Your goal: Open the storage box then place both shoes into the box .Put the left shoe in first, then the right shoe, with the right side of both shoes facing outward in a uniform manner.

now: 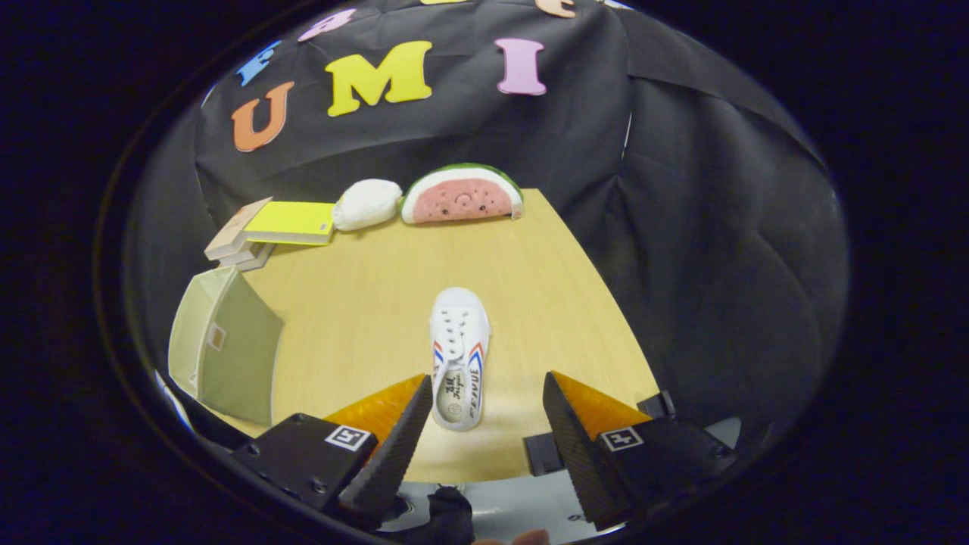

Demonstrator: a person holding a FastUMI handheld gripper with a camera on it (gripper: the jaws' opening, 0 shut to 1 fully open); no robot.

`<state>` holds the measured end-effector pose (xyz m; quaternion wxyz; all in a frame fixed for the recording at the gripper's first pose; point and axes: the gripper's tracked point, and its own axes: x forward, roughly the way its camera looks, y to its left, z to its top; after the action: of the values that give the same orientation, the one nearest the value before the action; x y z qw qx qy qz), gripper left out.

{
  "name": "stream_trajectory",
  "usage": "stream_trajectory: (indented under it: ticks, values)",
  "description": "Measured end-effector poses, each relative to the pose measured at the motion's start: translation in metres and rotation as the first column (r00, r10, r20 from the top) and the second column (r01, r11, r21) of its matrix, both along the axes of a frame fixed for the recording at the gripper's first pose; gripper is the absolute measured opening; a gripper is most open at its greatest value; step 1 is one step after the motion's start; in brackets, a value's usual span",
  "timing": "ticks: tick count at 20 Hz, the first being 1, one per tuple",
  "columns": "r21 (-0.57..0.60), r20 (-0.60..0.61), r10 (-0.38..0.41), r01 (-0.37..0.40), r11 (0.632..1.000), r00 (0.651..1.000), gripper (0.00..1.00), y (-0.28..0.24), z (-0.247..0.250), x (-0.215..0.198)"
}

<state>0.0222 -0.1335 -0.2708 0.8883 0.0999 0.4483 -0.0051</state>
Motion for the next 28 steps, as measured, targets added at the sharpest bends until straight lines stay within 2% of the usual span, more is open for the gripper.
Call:
stream_trajectory:
  ticks: [4,9,13,16,19,22,27,28]
  values:
    - [0.010,-0.090,0.029,-0.028,1.000,0.996,0.95,-0.018,-0.049,0.012]
    - [0.045,-0.177,0.134,-0.128,0.991,0.975,0.94,-0.002,-0.093,0.029]
    - [0.081,-0.216,0.188,-0.175,0.981,0.958,0.94,0.013,-0.107,0.051]
    - [0.107,-0.249,0.225,-0.204,0.973,0.942,0.93,0.013,-0.107,0.051]
    - [0.134,-0.232,0.213,-0.186,0.973,0.949,0.92,0.010,-0.093,0.053]
    - [0.176,-0.250,0.214,-0.173,0.969,0.944,0.92,0.018,-0.102,0.060]
    - [0.235,-0.297,0.206,-0.137,0.962,0.932,0.87,0.030,-0.118,0.071]
    - [0.238,-0.299,0.212,-0.143,0.961,0.930,0.83,0.032,-0.120,0.074]
